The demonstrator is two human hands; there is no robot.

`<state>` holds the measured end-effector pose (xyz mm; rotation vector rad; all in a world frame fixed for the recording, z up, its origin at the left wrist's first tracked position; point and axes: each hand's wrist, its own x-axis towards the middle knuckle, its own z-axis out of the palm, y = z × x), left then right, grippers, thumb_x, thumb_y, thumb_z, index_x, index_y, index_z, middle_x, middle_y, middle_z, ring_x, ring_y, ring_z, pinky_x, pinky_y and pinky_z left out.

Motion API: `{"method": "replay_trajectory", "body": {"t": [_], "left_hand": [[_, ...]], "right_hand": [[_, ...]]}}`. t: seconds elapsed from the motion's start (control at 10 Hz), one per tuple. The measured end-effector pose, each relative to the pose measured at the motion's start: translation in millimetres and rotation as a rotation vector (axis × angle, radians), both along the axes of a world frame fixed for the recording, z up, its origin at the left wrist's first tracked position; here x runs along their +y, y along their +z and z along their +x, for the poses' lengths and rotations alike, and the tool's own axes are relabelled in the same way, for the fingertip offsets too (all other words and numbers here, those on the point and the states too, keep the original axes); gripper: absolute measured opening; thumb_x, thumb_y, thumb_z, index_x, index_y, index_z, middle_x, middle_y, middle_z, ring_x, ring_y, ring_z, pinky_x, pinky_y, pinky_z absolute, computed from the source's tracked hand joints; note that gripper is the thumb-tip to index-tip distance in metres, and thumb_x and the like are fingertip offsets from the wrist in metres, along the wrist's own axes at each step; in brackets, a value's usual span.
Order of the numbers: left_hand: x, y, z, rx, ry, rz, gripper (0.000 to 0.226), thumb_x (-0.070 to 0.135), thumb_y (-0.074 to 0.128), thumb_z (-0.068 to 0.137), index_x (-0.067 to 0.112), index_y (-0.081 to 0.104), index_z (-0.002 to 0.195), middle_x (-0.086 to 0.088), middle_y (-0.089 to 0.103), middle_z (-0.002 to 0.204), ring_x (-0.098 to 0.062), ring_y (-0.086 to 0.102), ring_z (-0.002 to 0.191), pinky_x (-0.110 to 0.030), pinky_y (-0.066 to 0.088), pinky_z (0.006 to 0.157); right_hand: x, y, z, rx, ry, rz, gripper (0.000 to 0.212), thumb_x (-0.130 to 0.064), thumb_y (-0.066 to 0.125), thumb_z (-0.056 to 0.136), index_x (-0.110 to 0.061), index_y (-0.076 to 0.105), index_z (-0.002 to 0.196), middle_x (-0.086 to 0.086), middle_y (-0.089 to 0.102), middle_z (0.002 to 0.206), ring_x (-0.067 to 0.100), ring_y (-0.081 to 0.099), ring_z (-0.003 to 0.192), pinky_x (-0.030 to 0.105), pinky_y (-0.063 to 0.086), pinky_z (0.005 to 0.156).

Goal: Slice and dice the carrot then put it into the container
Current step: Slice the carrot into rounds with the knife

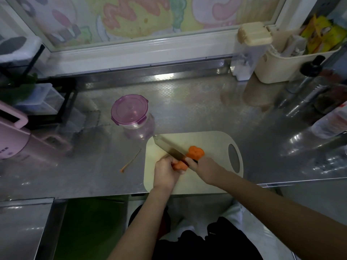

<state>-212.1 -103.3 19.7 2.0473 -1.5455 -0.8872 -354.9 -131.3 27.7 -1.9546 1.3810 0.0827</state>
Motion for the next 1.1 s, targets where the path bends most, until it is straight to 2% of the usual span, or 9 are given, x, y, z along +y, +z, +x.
{"method": "replay_trajectory", "body": {"t": [0.1, 0.2, 0.3, 0.5, 0.6, 0.7, 0.8, 1.0, 1.1], "left_hand": [[0, 0, 1, -0.002, -0.005, -0.015, 0.015, 0.010, 0.078, 0.070, 0.010, 0.067, 0.081, 0.006, 0.056, 0.082, -0.006, 0.049, 0.077, -0.002, 0.032, 0.064], [-1, -1, 1, 0.023, 0.010, -0.011, 0.017, 0.009, 0.079, 0.069, 0.013, 0.065, 0.077, 0.007, 0.055, 0.080, -0.003, 0.047, 0.072, 0.003, 0.032, 0.062], [-1, -1, 1, 0.065, 0.041, 0.007, 0.022, 0.009, 0.080, 0.068, 0.016, 0.060, 0.075, 0.006, 0.056, 0.080, -0.004, 0.049, 0.073, 0.001, 0.034, 0.061], [2, -8, 3, 0.016, 0.024, 0.031, 0.049, 0.016, 0.081, 0.068, 0.014, 0.060, 0.113, 0.004, 0.056, 0.107, -0.012, 0.053, 0.100, -0.009, 0.034, 0.081], [1, -7, 2, -0.117, -0.084, 0.076, 0.047, 0.021, 0.080, 0.068, 0.014, 0.059, 0.110, -0.002, 0.052, 0.114, -0.020, 0.052, 0.107, -0.018, 0.035, 0.083], [-2, -6, 6, -0.124, -0.070, 0.055, 0.042, 0.027, 0.079, 0.070, 0.014, 0.061, 0.105, -0.001, 0.055, 0.107, -0.020, 0.053, 0.100, -0.020, 0.035, 0.076], [-6, -4, 8, -0.121, -0.057, 0.021, 0.041, 0.030, 0.077, 0.072, 0.017, 0.061, 0.107, 0.000, 0.056, 0.109, -0.019, 0.053, 0.103, -0.023, 0.039, 0.078], [-1, -3, 8, -0.058, -0.042, -0.059, 0.035, 0.019, 0.074, 0.076, 0.014, 0.063, 0.109, -0.001, 0.060, 0.110, -0.017, 0.054, 0.102, -0.006, 0.027, 0.079], [-1, -1, 10, -0.073, -0.027, -0.077, 0.029, 0.017, 0.072, 0.079, 0.012, 0.068, 0.107, -0.004, 0.064, 0.111, -0.017, 0.057, 0.102, -0.004, 0.025, 0.078]], "right_hand": [[-5, -20, 9, -0.077, -0.102, 0.019, 0.038, -0.026, 0.034, 0.103, -0.014, 0.041, 0.139, 0.008, 0.051, 0.109, 0.029, 0.053, 0.109, 0.030, 0.041, 0.084], [-4, -14, 4, -0.182, -0.217, 0.053, 0.044, -0.037, 0.034, 0.101, -0.004, 0.057, 0.119, -0.010, 0.046, 0.079, 0.027, 0.055, 0.101, 0.025, 0.034, 0.078], [-3, -12, 1, -0.213, -0.256, 0.076, 0.046, -0.038, 0.033, 0.100, -0.002, 0.058, 0.115, -0.010, 0.046, 0.076, 0.018, 0.050, 0.086, 0.024, 0.034, 0.075], [-6, -9, -7, -0.171, -0.375, 0.098, 0.051, -0.049, 0.036, 0.098, -0.013, 0.050, 0.065, 0.004, 0.051, 0.063, 0.017, 0.052, 0.063, 0.027, 0.037, 0.061], [-7, 0, -11, -0.139, -0.389, 0.102, 0.044, -0.049, 0.035, 0.098, -0.028, 0.040, 0.061, -0.004, 0.045, 0.061, 0.006, 0.044, 0.057, 0.019, 0.028, 0.052], [-6, 14, -12, -0.169, -0.388, 0.066, 0.047, -0.048, 0.034, 0.099, -0.026, 0.036, 0.057, -0.004, 0.042, 0.058, 0.007, 0.041, 0.055, 0.020, 0.026, 0.051], [-2, 27, -8, -0.163, -0.323, 0.048, 0.043, -0.043, 0.031, 0.101, -0.031, 0.034, 0.060, -0.005, 0.041, 0.059, 0.012, 0.043, 0.061, 0.025, 0.031, 0.061], [12, 24, -9, -0.168, -0.304, 0.071, 0.045, -0.043, 0.031, 0.101, -0.026, 0.036, 0.059, -0.004, 0.041, 0.057, 0.005, 0.039, 0.053, 0.028, 0.029, 0.056], [16, 22, -13, -0.175, -0.327, 0.037, 0.050, -0.044, 0.033, 0.100, -0.021, 0.037, 0.055, -0.005, 0.040, 0.052, 0.004, 0.038, 0.049, 0.018, 0.027, 0.050]]}}
